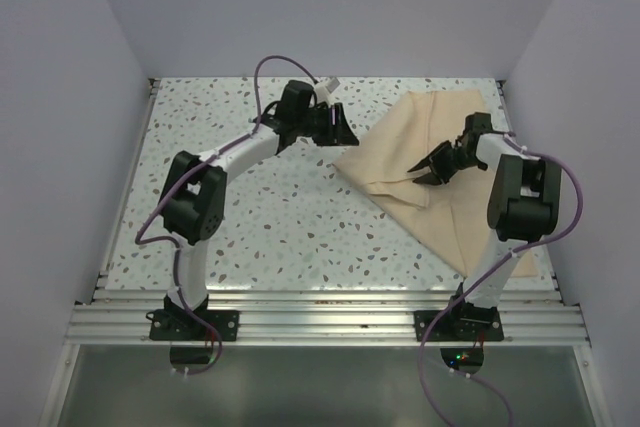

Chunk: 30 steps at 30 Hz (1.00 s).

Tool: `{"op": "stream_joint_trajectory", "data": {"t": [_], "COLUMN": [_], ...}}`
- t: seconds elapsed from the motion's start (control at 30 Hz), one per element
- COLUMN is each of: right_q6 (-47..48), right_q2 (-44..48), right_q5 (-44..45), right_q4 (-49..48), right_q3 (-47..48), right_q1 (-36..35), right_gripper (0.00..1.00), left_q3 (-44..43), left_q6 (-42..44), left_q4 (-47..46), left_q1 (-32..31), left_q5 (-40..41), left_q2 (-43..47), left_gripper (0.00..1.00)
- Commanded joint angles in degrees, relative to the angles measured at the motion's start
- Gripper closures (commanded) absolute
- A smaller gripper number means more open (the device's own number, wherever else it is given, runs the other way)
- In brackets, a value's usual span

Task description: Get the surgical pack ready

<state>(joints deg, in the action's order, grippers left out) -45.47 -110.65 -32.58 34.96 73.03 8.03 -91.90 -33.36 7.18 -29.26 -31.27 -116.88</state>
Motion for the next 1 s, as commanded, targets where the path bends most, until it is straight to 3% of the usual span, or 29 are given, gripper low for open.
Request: {"op": "stream_joint_trajectory", "data": {"t": [0.0,0.17,0.2,0.3,0.7,0.97], "right_q6": [-2.25,-2.25,-1.64,1.52,13.3,13.92], "right_q2": [-1.4,-2.64,-2.73,-1.42,9.74,13.62], "right_q5": [0.5,1.29,1.72,3.65,9.2,9.99], "right_q4": [-2.53,-2.09,-1.57,2.91,21.02,19.8], "right_q3": [-0.35,0.79,0.97,2.46,3.7,-4.74], "right_q1": [0.14,0.14,0.14,0.14,0.14,0.14], "right_gripper": [0.64,0.77,0.88,1.0,1.0,1.0], "left_q3": [0.58,0.58,0.58,0.67,-0.47,-2.14], "left_q6": [1.37,1.98,2.25,3.22,3.05,1.29], "left_q4": [-0.33,0.9,1.17,2.31,2.05,1.26], "left_q1": [0.86,1.83,2.09,2.71,3.33,3.33], "left_q5": [-2.04,-1.78,-1.52,-0.82,-1.86,-5.38], "left_q2": [3.85,4.2,4.55,5.08,3.16,-0.19], "left_gripper": [0.51,0.51,0.51,0.51,0.51,0.51]}}
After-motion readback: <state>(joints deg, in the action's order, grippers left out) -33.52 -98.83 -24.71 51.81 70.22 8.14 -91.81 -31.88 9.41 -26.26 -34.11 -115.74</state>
